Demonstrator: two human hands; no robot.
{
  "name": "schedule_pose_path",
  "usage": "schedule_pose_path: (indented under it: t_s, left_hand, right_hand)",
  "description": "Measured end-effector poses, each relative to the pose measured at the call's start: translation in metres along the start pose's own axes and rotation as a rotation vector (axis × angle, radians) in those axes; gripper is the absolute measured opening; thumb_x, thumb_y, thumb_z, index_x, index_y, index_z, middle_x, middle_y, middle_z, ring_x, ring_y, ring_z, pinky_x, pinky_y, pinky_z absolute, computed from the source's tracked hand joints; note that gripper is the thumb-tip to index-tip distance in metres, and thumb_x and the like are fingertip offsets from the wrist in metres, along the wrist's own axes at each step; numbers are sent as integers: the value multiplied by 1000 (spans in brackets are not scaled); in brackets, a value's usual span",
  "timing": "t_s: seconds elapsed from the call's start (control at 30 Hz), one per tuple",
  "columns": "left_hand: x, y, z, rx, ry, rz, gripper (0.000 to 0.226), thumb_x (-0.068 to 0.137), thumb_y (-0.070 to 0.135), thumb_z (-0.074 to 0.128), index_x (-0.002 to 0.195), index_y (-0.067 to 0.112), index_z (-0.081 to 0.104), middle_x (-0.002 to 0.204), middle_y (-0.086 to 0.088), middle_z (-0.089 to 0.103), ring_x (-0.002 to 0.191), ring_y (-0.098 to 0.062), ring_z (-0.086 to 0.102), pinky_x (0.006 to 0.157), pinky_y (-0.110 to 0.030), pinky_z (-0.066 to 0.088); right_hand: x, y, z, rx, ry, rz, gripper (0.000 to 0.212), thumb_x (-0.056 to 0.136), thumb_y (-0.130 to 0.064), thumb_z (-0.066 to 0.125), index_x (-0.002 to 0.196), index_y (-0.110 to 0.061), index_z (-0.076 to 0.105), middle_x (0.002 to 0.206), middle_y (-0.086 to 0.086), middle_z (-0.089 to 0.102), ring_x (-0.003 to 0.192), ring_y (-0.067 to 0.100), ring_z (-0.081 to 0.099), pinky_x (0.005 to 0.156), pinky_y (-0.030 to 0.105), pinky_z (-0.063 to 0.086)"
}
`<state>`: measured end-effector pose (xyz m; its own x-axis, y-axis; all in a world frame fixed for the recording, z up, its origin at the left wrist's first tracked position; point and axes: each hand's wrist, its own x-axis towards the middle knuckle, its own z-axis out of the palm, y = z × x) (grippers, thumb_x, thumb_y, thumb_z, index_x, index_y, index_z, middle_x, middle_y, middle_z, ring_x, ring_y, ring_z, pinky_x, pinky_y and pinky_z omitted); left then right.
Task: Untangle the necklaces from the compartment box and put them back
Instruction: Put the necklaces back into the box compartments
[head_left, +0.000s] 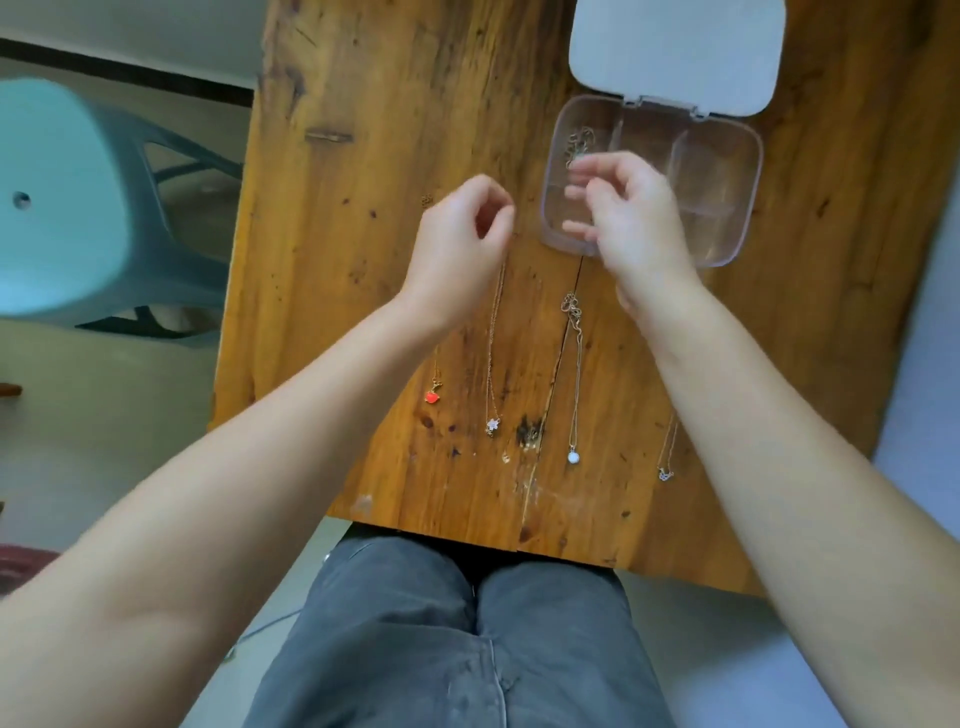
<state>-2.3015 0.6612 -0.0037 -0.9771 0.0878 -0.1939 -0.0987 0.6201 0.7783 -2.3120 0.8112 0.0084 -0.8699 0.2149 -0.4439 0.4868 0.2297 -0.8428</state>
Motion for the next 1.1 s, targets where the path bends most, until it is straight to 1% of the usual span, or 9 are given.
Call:
schedule_pose_path:
  t_s: [0.13, 0.23, 0.4, 0.53, 0.6, 0.67, 0.73, 0.9, 1.1]
  left_hand:
    - [-105, -59, 1, 361, -38, -235, 16, 92, 30, 54, 86, 16, 51, 77, 1, 58, 72, -23, 55, 67, -34, 40]
    - [-139, -75, 20, 542, -97, -253, 24, 89, 35, 58, 98, 13, 54, 91, -4, 60, 85, -24, 55, 76, -38, 41]
    - [-137, -83, 18, 482, -65, -149, 14, 89, 20, 59, 93, 7, 61, 90, -10, 63, 82, -26, 57, 74, -39, 47]
    - [-128, -74, 1, 179, 25, -192, 8, 91, 14, 57, 91, 8, 62, 86, -4, 59, 74, -12, 51, 65, -22, 46]
    - [-118, -60, -10, 85, 134, -148, 5, 91, 12, 56, 89, 9, 60, 85, -2, 57, 75, -9, 51, 66, -14, 44]
    - [-102, -46, -21, 29, 263, -77, 5, 91, 10, 55, 88, 9, 60, 84, -1, 57, 76, -8, 51, 68, -12, 42]
    - [-81, -35, -29, -10, 349, -52, 7, 92, 10, 54, 88, 8, 60, 84, -1, 57, 77, -8, 51, 69, -11, 42]
    - [-17, 11, -5, -112, 240, 0, 9, 92, 8, 52, 86, 7, 59, 81, 0, 57, 70, -4, 48, 66, -7, 39]
    - [53, 56, 58, -280, 188, -118, 9, 94, 12, 48, 87, 12, 54, 79, 1, 61, 72, -11, 59, 63, -14, 47]
  right_hand:
    - [-55, 42, 33, -293, -266, -87, 27, 95, -6, 40, 100, -17, 64, 105, 1, 65, 93, 12, 61, 77, 25, 49]
    - [-72, 66, 54, -450, -348, -117, 29, 94, -5, 40, 103, -14, 65, 110, 5, 63, 97, 15, 57, 79, 20, 39]
    - [-76, 75, 69, -570, -419, -294, 30, 91, -1, 42, 109, -10, 63, 116, 8, 58, 101, 22, 57, 85, 37, 48]
    - [-75, 75, 74, -685, -679, -436, 33, 90, -8, 50, 122, -12, 56, 136, 5, 47, 110, 21, 54, 86, 35, 50]
    - [-70, 69, 71, -692, -744, -384, 18, 91, -18, 55, 108, -17, 62, 137, 3, 46, 108, 17, 54, 87, 32, 48]
    - [-61, 59, 56, -529, -658, -273, 6, 91, -24, 58, 86, -22, 61, 128, 1, 53, 101, 12, 54, 86, 23, 42]
    - [-51, 44, 31, -291, -513, -148, 15, 93, -26, 56, 78, -24, 59, 122, -2, 58, 103, 10, 55, 86, 19, 40]
    - [-22, 8, -49, 575, -249, 189, 29, 98, -19, 47, 74, -20, 63, 105, 6, 68, 108, 21, 63, 93, 38, 51]
    - [35, -10, -91, 779, 79, 229, 17, 98, -18, 45, 90, -11, 57, 106, 15, 70, 97, 25, 70, 94, 38, 50]
